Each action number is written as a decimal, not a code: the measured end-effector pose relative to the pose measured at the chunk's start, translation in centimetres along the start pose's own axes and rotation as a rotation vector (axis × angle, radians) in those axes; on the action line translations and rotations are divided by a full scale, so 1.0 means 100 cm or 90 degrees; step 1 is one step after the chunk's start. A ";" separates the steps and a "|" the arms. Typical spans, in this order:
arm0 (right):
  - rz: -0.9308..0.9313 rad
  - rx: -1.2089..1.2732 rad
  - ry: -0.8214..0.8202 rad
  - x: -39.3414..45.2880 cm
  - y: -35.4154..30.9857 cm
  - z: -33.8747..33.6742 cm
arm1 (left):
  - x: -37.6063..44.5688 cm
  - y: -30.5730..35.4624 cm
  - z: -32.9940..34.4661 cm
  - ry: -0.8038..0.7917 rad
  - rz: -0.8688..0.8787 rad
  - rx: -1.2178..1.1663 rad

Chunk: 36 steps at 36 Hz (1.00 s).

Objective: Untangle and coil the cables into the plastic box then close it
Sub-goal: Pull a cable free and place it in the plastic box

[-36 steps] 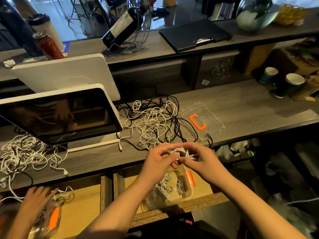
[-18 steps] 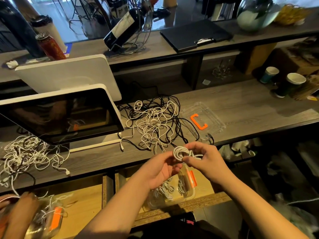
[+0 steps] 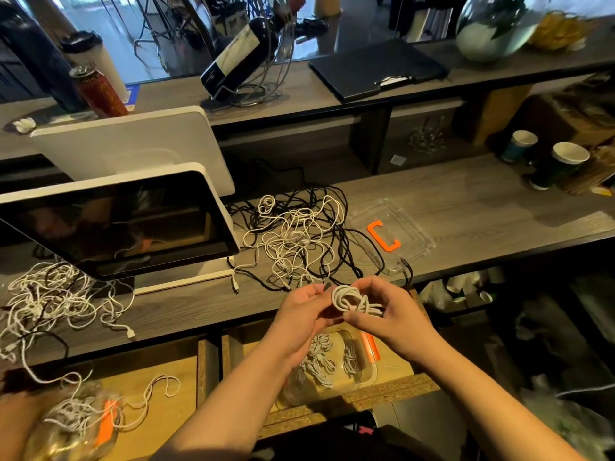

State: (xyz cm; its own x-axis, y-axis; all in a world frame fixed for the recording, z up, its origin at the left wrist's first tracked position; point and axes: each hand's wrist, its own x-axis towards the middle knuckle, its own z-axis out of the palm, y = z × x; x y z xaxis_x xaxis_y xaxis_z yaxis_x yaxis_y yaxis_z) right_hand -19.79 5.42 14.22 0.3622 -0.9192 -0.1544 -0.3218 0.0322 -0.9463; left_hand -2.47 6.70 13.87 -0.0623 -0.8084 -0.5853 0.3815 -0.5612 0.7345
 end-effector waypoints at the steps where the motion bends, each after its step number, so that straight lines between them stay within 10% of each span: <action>1: -0.002 -0.003 0.010 0.000 0.000 0.001 | 0.000 -0.001 0.002 0.022 0.026 0.037; 10: 0.064 0.100 0.077 0.000 -0.003 0.020 | 0.002 -0.005 0.003 0.212 0.218 0.102; 36: 0.082 0.079 -0.058 0.015 0.033 -0.012 | 0.022 -0.027 -0.002 0.104 0.203 0.270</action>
State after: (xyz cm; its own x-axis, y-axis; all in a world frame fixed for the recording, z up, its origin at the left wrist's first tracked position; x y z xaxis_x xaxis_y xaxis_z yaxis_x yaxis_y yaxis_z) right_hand -21.35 3.63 11.18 0.4051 -0.8649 -0.2963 -0.2626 0.2003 -0.9439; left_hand -3.42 6.44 10.49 0.1517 -0.9307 -0.3327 -0.0493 -0.3433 0.9379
